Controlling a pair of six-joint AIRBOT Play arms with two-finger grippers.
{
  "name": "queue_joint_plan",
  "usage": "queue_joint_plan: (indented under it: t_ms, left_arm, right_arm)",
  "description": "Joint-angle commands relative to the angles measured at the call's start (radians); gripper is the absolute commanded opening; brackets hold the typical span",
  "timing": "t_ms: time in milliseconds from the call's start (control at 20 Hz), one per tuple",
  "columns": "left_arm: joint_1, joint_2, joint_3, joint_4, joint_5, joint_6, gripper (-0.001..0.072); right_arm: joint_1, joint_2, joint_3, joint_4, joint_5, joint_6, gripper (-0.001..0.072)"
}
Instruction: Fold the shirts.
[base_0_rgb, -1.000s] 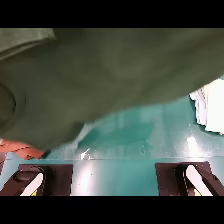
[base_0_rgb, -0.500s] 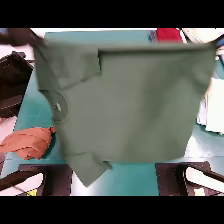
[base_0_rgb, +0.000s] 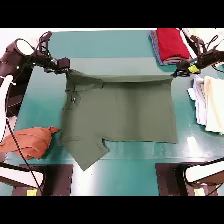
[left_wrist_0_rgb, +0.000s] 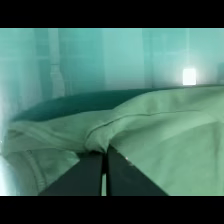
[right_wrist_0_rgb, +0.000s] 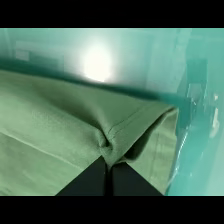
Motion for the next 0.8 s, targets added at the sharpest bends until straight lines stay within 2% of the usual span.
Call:
queue_joint_plan:
  t_ms: [0, 100, 400, 450, 500, 550, 750]
  left_arm:
    - [0.020, -0.021, -0.004, 0.017, -0.142, 0.024, 0.0027]
    - [0.020, -0.021, -0.033, 0.062, -0.219, 0.036, 0.0027]
    - [0.019, -0.021, -0.238, 0.020, -0.126, 0.035, 0.0028]
    - [0.019, -0.021, -0.258, 0.024, -0.127, 0.035, 0.0050]
    - [0.019, -0.021, -0.264, 0.031, -0.130, 0.029, 0.0356]
    - [0.021, -0.019, -0.261, 0.037, -0.137, 0.002, 0.0570]
    - [0.018, 0.085, -0.272, 0.092, -0.219, -0.025, 0.0557]
  right_arm:
    - [0.003, 0.000, 0.019, -0.065, 0.045, -0.028, 0.0019]
    - [0.003, 0.053, -0.075, -0.107, 0.031, -0.028, 0.0019]
    - [0.028, 0.129, -0.337, -0.100, -0.077, -0.025, 0.0021]
    - [0.028, 0.131, -0.358, -0.100, -0.085, -0.018, 0.0032]
    - [0.027, 0.130, -0.367, -0.084, -0.090, -0.014, 0.0225]
    - [0.023, 0.131, -0.366, -0.061, -0.100, 0.002, 0.0393]
    - [-0.009, 0.187, -0.354, 0.076, -0.056, 0.009, 0.0389]
